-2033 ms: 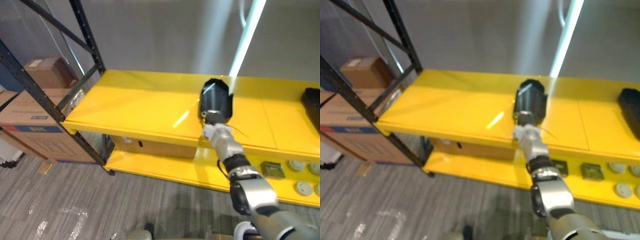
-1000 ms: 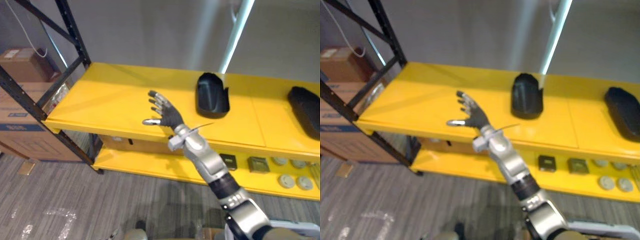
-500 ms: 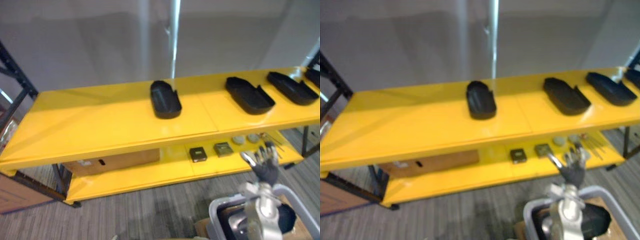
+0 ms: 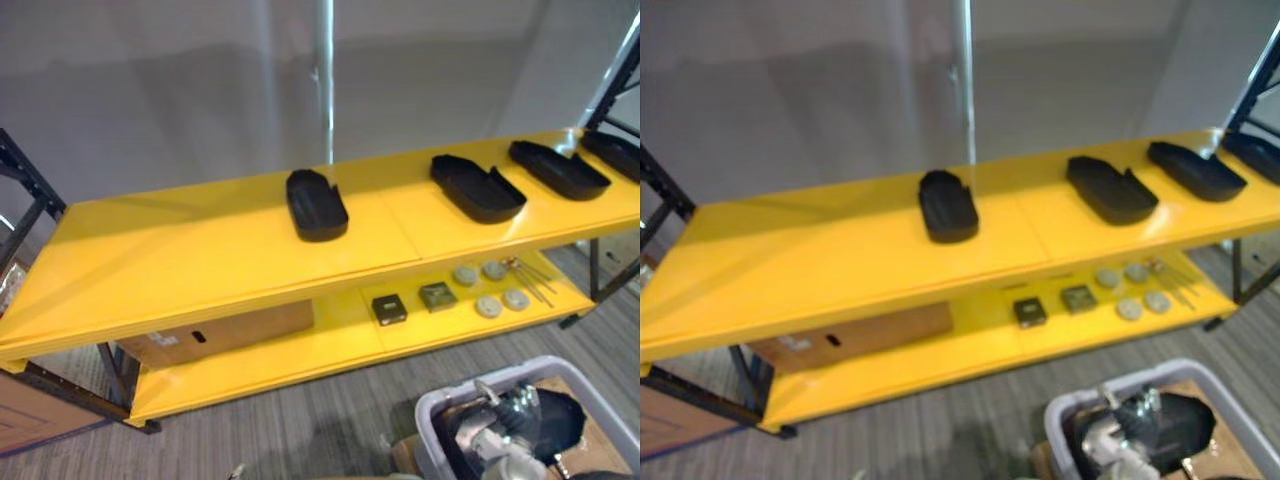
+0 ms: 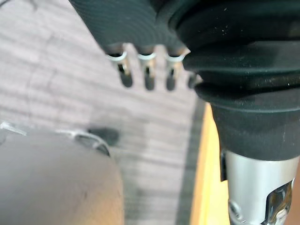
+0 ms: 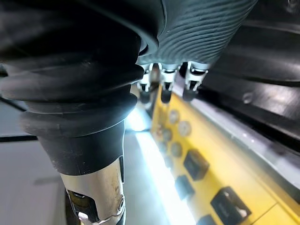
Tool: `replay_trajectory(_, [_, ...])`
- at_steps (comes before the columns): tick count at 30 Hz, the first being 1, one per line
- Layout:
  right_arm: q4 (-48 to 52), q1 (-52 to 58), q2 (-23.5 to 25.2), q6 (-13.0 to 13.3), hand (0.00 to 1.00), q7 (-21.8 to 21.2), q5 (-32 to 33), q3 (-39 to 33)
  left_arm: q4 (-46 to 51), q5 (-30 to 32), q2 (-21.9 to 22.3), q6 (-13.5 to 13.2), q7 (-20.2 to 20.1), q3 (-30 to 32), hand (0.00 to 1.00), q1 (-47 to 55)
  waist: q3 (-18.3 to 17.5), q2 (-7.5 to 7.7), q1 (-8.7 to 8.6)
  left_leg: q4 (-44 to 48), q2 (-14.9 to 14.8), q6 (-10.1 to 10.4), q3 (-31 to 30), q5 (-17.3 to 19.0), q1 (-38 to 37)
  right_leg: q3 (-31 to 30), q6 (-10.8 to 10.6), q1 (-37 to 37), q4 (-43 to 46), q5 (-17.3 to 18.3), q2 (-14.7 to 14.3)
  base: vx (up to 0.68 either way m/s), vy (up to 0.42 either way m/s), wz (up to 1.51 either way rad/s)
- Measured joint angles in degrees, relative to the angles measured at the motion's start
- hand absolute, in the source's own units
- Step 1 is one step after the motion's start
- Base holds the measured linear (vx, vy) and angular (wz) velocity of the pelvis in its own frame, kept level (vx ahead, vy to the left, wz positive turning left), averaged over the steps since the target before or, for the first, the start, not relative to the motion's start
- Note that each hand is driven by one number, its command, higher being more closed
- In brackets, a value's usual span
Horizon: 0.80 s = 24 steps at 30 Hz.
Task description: Walk over and take plastic housings, then place them on the shelf
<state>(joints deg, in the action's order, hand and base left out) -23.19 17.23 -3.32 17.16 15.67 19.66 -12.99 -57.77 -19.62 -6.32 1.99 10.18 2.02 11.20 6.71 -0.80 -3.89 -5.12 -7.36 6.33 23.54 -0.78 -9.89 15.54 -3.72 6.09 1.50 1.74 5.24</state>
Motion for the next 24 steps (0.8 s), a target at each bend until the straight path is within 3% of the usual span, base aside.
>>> replay_trajectory(4, [-0.1, 0.0, 0.5, -0.1, 0.00, 2.6, 0.5, 0.5, -0.1, 4.2, -0.3, 2.4, -1.3, -1.2, 0.00, -0.2, 0.0, -0.02, -0.16, 0.0, -0.1, 0.3, 2.3, 0.3, -0.4, -2.2, -0.2, -0.5, -0.1, -0.8, -0.4, 0.10, 0.021, -0.27])
replay_trajectory(9, [0.1, -0.2, 0.8, -0.2, 0.00, 5.0, 0.9, 0.5, -0.5, 13.9, -1.8, 5.1, -2.3, -5.7, 0.00, -1.9, 1.0, 0.12, -0.95, 0.1, -0.1, 1.4, 8.3, 1.1, -3.3, -7.9, 0.0, -1.1, -0.1, -1.3, -1.8, 0.08, 0.015, -0.58])
replay_trajectory(13, [5.7, 1.6, 0.7, -0.1, 0.00, 5.7, 0.9, -2.6, -1.9, 22.6, -3.3, 7.1, -5.9, -9.1, 0.00, -4.6, 1.7, 0.04, -4.64, 0.2, -0.7, 2.2, 13.9, 2.2, -5.5, -13.2, 0.5, -2.3, -0.1, -1.8, -3.1, 0.02, 0.002, -0.66])
replay_trajectory(17, [10.4, 2.8, -0.4, -0.1, 0.00, 4.0, 2.1, -5.2, -1.9, 23.2, -3.9, 9.6, -11.2, -11.5, 0.00, -6.3, 1.6, -0.11, -6.45, 0.6, -1.1, 2.7, 16.8, 3.2, -7.1, -17.7, 0.5, -3.9, 1.0, -1.8, -4.6, 0.00, -0.023, -0.65])
replay_trajectory(19, [11.2, 2.6, -1.2, -0.1, 0.00, 1.6, 2.7, -5.1, -1.9, 23.2, -4.5, 10.0, -12.4, -12.2, 0.00, -6.6, 1.9, 0.56, -6.33, 6.9, -2.4, 1.4, 14.4, 6.1, -6.0, -21.3, 0.5, -5.1, 1.7, -2.0, -5.0, 0.03, -0.044, -1.01])
replay_trajectory(21, [11.6, 0.7, -3.5, -0.2, 0.00, -2.0, 3.1, -2.4, -2.0, 18.5, -4.9, 10.3, -10.3, -12.1, 0.00, -6.3, 2.4, 1.01, -5.96, 22.4, -4.2, -4.8, 1.4, 12.1, 0.3, -27.4, 0.4, -7.3, 3.2, -1.7, -5.6, 0.00, -0.040, -1.32])
replay_trajectory(22, [11.6, 0.1, -4.6, -0.2, 0.00, -3.0, 3.1, -1.6, -2.0, 16.0, -4.9, 10.4, -9.3, -12.0, 0.00, -6.1, 2.5, 0.29, -5.79, 25.3, -4.2, -5.3, -2.7, 13.4, 1.9, -28.9, 0.2, -7.9, 3.1, -1.9, -6.1, -0.03, 0.094, -1.40])
replay_trajectory(24, [11.4, -1.2, -6.8, -0.6, 0.00, -5.6, 3.1, 0.0, -2.0, 10.4, -3.1, 10.1, -6.4, -11.9, 0.00, -5.0, 2.4, -2.99, -5.15, 29.2, -3.2, -3.8, -12.3, 16.4, 3.0, -32.9, -0.3, -8.9, 3.3, -3.3, -7.6, -0.03, 0.194, -1.04])
